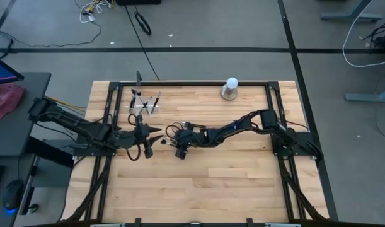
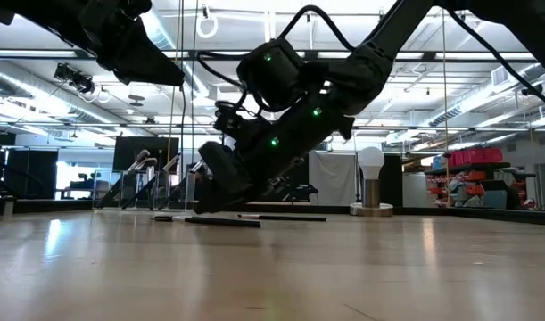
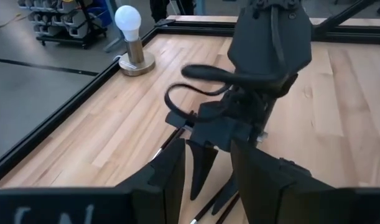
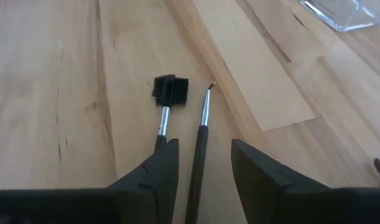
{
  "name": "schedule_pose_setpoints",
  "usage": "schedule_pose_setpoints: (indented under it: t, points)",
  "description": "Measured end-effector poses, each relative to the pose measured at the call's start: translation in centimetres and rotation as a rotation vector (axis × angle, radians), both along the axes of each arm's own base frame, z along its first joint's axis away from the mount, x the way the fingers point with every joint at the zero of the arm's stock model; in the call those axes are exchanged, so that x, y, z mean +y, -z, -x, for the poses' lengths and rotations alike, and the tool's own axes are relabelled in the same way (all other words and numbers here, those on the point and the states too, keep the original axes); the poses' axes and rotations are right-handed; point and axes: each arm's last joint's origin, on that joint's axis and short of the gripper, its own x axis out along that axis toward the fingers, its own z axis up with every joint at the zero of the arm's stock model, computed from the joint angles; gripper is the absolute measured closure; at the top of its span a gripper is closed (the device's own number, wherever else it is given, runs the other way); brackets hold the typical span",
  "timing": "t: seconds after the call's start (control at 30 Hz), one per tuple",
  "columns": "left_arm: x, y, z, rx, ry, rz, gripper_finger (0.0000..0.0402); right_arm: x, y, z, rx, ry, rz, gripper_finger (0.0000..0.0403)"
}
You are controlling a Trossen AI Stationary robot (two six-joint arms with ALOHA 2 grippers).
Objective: Put items in baskets/containers
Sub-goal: Put the liner brush into the transparent organizer
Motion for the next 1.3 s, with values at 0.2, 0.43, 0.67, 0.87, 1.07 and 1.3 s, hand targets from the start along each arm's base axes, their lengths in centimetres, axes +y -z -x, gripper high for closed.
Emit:
schedule_pose_setpoints:
  t: [0.2,0.43,0.67,0.87,1.07,1.3]
  points:
    - [0.0,0.0,0.0,0.005,0.000,-0.002,0.0266,-0.3,1.2,-0.1,0.009,0.020,0.034,0.0270]
    - [0.0,0.1,0.0,0.005,-0.005,0.008,0.0266,-0.7,2.0,-0.2,0.025,0.022,0.032,0.0313]
    - [0.0,0.1,0.0,0.006,-0.005,0.008,0.0266,-0.8,2.9,0.2,0.053,0.003,0.059,0.0386]
    - [0.1,0.4,0.2,0.041,-0.007,-0.001,0.0266,-1.2,4.3,2.2,0.013,0.076,0.070,0.0388]
    - [0.1,0.7,0.3,0.068,-0.012,0.001,0.0266,-0.4,4.0,6.1,-0.177,0.115,0.017,0.0394]
    - [-0.4,1.5,-0.6,0.101,0.018,-0.028,0.0266,2.3,0.4,10.4,-0.481,0.025,-0.027,0.0394]
